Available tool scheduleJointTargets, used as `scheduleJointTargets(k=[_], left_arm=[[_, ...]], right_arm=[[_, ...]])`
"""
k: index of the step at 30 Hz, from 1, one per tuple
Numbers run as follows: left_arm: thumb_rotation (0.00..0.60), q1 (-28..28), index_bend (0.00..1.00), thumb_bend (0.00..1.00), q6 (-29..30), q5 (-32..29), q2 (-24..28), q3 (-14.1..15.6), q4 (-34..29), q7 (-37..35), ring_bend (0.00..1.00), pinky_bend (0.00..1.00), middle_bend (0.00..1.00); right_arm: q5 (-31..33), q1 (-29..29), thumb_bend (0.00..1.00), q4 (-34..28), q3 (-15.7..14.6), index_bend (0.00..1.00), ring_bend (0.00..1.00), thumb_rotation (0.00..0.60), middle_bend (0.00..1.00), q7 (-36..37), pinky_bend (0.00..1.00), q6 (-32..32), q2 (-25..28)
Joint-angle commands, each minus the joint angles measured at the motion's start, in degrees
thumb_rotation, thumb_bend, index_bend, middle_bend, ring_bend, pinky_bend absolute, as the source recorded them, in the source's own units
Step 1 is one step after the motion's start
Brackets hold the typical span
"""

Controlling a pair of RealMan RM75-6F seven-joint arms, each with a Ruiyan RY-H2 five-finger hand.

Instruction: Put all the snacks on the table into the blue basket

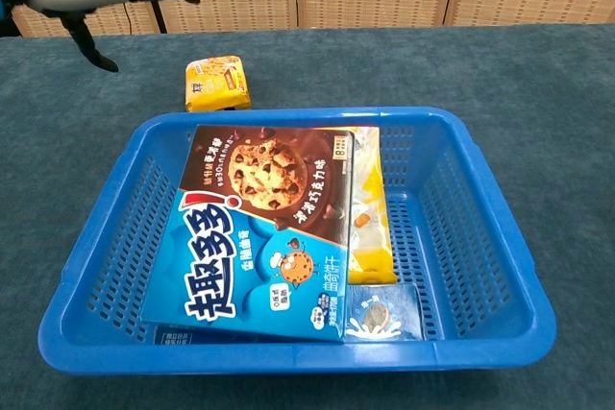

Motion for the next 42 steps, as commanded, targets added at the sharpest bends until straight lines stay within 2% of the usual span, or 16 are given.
scheduleJointTargets(k=[1,10,18,20,23,24,25,26,27,28,30,34,37,42], left_arm=[[0.600,-2.67,0.00,0.00,-4.05,0.33,-8.52,2.95,8.42,-2.28,0.00,0.00,0.00],[0.600,-5.93,0.00,0.00,-8.88,-1.33,-16.89,4.65,17.53,-5.80,0.00,0.00,0.00],[0.600,-8.50,0.00,0.00,-13.93,-2.47,-20.71,6.10,22.11,-7.44,0.00,0.03,0.00],[0.600,-9.04,0.00,0.01,-15.35,-2.68,-21.48,6.42,22.88,-7.58,0.00,0.08,0.00],[0.600,-9.43,0.00,0.10,-17.61,-2.61,-22.88,7.46,23.90,-6.90,0.03,0.25,0.01],[0.600,-9.33,0.06,0.17,-17.79,-2.91,-23.17,7.46,24.05,-7.10,0.11,0.35,0.06],[0.600,-9.20,0.16,0.24,-17.74,-3.07,-23.34,7.68,24.17,-7.33,0.22,0.45,0.15],[0.600,-9.05,0.25,0.29,-17.28,-3.26,-23.39,7.73,24.26,-7.56,0.31,0.51,0.23],[0.600,-8.90,0.39,0.36,-17.05,-3.47,-23.47,7.76,24.42,-7.67,0.42,0.57,0.35],[0.600,-8.74,0.47,0.40,-16.97,-3.68,-23.53,7.81,24.63,-7.63,0.48,0.61,0.42],[0.600,-8.28,0.55,0.45,-16.15,-4.36,-23.56,7.63,24.97,-7.42,0.54,0.66,0.49],[0.600,-7.44,0.62,0.47,-12.50,-6.24,-22.91,6.50,25.18,-6.98,0.59,0.70,0.55],[0.600,-6.76,0.63,0.47,-8.15,-7.26,-21.53,5.79,24.23,-7.57,0.59,0.70,0.56],[0.600,-5.05,0.63,0.46,6.59,-7.43,-16.54,5.44,20.05,-9.29,0.59,0.70,0.56]], right_arm=[[0.91,0.47,0.00,0.58,0.15,0.00,0.00,0.600,0.00,0.22,0.09,-1.45,-0.56],[2.38,0.94,0.00,1.08,0.52,0.00,0.00,0.600,0.00,0.02,0.09,-3.20,-1.04],[3.30,0.93,0.00,1.09,0.82,0.00,0.00,0.600,0.00,0.04,0.09,-3.68,-0.92],[3.40,0.95,0.00,1.10,0.83,0.00,0.00,0.600,0.00,0.13,0.09,-3.82,-0.88],[3.72,0.91,0.00,1.09,0.91,0.00,0.00,0.600,0.00,0.30,0.09,-3.96,-0.70],[3.75,0.88,0.00,1.04,0.93,0.00,0.00,0.600,0.00,0.32,0.09,-3.93,-0.65],[3.78,0.84,0.00,0.97,0.95,0.00,0.00,0.600,0.00,0.36,0.09,-3.88,-0.60],[3.81,0.79,0.00,0.92,0.97,0.00,0.00,0.600,0.00,0.38,0.09,-3.81,-0.56],[3.84,0.74,0.00,0.87,0.99,0.00,0.00,0.600,0.00,0.37,0.09,-3.76,-0.53],[3.84,0.70,0.00,0.84,1.00,0.00,0.00,0.600,0.00,0.34,0.09,-3.72,-0.51],[3.77,0.66,0.00,0.76,1.00,0.00,0.00,0.600,0.00,0.29,0.09,-3.67,-0.47],[3.50,0.63,0.00,0.55,0.92,0.00,0.00,0.600,0.00,0.19,0.09,-3.62,-0.42],[3.34,0.57,0.00,0.36,0.90,0.00,0.00,0.600,0.00,0.12,0.09,-3.50,-0.34],[2.95,0.62,0.00,0.06,0.78,0.00,0.00,0.600,0.00,-0.28,0.09,-3.58,-0.31]])
